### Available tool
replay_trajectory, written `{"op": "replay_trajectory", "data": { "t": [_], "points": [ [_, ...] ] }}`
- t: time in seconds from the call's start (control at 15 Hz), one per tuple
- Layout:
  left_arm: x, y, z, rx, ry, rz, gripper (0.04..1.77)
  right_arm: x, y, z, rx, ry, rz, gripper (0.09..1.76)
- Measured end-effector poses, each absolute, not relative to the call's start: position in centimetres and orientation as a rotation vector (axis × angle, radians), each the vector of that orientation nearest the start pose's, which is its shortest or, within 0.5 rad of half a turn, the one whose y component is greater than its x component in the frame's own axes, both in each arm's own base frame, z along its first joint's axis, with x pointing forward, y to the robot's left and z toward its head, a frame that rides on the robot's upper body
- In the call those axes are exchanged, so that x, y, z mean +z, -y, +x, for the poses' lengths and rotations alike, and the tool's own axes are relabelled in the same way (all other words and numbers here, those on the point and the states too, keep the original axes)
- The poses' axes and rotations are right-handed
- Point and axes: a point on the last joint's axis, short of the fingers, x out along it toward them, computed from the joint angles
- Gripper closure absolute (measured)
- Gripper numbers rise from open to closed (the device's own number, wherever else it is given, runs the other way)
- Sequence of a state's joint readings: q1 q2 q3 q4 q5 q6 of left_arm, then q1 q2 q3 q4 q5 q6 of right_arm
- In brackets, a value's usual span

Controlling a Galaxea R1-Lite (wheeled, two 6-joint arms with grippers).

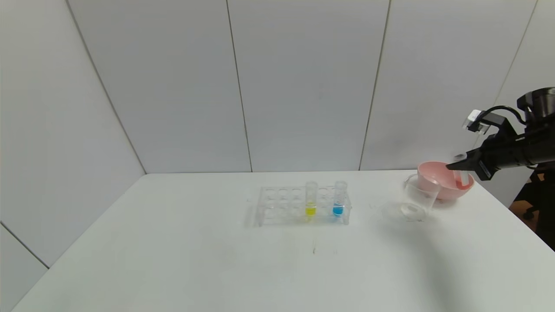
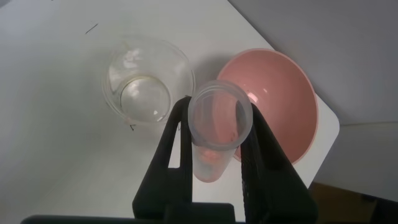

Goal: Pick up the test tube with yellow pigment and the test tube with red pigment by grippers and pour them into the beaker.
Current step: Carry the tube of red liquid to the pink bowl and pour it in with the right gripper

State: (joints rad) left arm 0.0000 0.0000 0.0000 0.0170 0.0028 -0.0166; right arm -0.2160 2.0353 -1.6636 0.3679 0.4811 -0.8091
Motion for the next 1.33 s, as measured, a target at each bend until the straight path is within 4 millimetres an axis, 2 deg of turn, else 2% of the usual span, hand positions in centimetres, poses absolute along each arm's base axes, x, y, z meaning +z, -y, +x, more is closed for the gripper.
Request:
{"op": "replay_trajectory", "data": {
  "t": [0.33,0.53,1.33],
  "points": [
    [7.4,0.0,-2.3,0.003,-0.017,-0.016,0.09,20.2,7.2,40.7,0.537,-0.531,-0.668,1.34],
    [7.4,0.0,-2.3,0.003,-0.017,-0.017,0.09,20.5,7.1,40.3,0.565,-0.583,-0.675,1.34],
    [7.4,0.0,-2.3,0.003,-0.017,-0.017,0.09,21.9,6.7,39.9,0.58,-0.544,-0.759,1.34]
  ]
}}
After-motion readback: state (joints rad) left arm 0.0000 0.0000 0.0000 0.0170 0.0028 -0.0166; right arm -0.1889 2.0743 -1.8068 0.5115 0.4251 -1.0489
